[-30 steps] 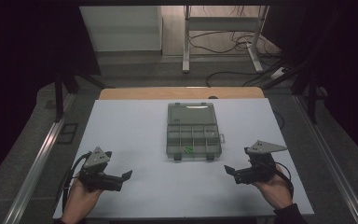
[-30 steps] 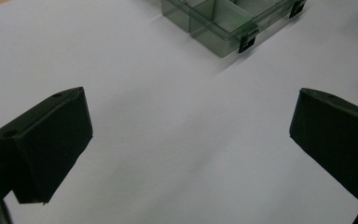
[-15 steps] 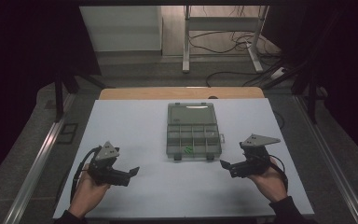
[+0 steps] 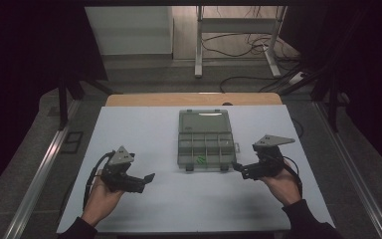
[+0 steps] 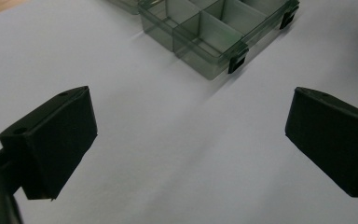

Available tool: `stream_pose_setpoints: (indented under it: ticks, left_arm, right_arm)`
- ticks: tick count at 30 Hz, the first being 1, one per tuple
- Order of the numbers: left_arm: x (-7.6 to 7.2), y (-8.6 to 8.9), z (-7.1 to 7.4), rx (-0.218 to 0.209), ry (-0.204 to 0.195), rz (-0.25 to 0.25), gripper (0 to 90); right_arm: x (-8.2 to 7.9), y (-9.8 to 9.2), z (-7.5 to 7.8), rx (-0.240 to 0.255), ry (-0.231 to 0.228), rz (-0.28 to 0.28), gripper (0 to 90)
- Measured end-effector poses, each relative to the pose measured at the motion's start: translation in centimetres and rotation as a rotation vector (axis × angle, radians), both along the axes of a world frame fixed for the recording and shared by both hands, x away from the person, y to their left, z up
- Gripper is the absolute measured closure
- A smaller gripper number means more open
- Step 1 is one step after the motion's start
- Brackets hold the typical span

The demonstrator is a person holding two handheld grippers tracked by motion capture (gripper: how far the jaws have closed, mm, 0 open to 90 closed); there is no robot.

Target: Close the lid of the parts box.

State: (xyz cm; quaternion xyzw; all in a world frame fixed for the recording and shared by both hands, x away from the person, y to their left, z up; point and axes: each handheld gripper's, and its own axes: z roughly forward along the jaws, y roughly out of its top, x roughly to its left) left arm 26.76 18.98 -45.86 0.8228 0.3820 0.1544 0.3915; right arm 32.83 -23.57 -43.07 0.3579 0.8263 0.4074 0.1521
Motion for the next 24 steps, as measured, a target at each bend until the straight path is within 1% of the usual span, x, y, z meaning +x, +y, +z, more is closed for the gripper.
stream_pose_setpoints:
  ticks: [4, 6, 13, 18, 22, 24]
  left_arm:
    - [0.8, -0.1, 0.0, -0.011, 0.0, -0.009, 2.6]
    - [1.3, -0.2, 0.0, -0.029, 0.005, -0.013, 2.6]
    - [2.4, -0.4, 0.0, -0.03, 0.011, -0.018, 2.5]
    - [3.3, -0.7, -0.1, -0.035, 0.015, -0.036, 2.5]
    - [4.1, -1.1, -0.4, -0.037, 0.024, -0.048, 2.0]
    - [4.6, -1.2, -0.5, -0.043, 0.038, -0.055, 1.5]
  right_arm:
    - [0.7, 0.3, 0.1, -0.001, 0.007, -0.007, 0.0]
    - [1.1, 0.4, 0.2, -0.006, 0.008, -0.012, 0.0]
    - [2.3, 0.6, 0.0, -0.008, 0.03, -0.029, 0.0]
    - [3.1, 0.8, -0.3, -0.017, 0.043, -0.036, 0.0]
    - [3.8, 0.9, -0.3, -0.016, 0.045, -0.046, 0.0]
    - [4.2, 1.0, -0.3, -0.009, 0.046, -0.051, 0.0]
